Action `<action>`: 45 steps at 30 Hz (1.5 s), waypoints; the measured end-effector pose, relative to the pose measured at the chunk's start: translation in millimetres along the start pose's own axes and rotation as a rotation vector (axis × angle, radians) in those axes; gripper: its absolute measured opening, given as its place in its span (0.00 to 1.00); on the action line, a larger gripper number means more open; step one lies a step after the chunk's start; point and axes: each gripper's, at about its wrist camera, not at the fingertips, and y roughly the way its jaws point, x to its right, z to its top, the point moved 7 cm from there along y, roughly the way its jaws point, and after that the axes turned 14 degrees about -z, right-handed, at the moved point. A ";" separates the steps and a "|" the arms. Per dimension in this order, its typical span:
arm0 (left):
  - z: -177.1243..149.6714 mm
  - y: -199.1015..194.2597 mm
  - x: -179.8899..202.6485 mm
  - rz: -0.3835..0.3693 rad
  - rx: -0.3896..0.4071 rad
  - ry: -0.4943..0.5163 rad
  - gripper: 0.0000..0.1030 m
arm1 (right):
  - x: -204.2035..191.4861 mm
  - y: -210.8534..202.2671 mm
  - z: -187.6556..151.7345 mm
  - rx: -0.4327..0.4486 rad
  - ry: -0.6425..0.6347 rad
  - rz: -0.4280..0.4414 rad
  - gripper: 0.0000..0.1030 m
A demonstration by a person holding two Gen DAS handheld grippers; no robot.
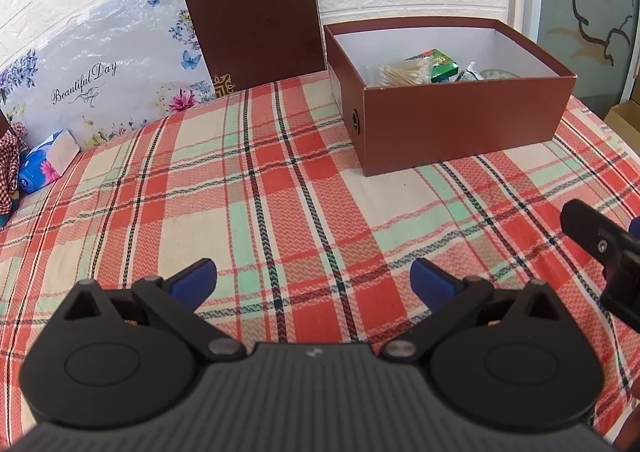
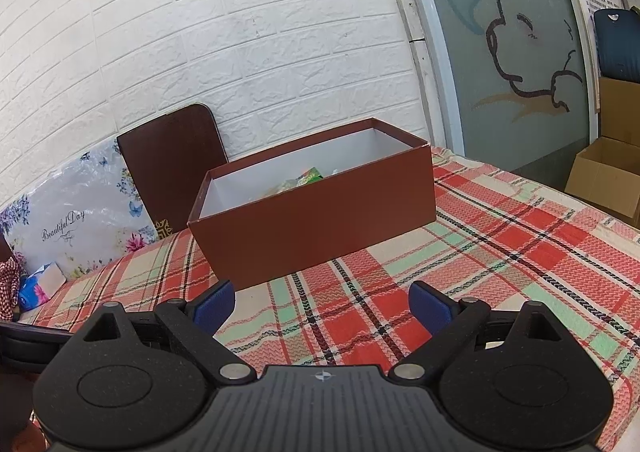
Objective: Organize objects
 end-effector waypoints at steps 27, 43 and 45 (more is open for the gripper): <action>-4.1 1.6 -2.0 -0.014 -0.015 -0.030 1.00 | -0.8 1.2 -1.6 -0.004 -0.004 -0.005 0.91; -4.6 1.7 -3.4 -0.020 -0.022 -0.039 1.00 | -5.7 -3.1 -3.8 -0.002 -0.020 -0.007 0.91; -5.0 1.7 -4.4 -0.022 -0.023 -0.042 1.00 | -6.3 -3.6 -3.9 -0.001 -0.020 -0.008 0.91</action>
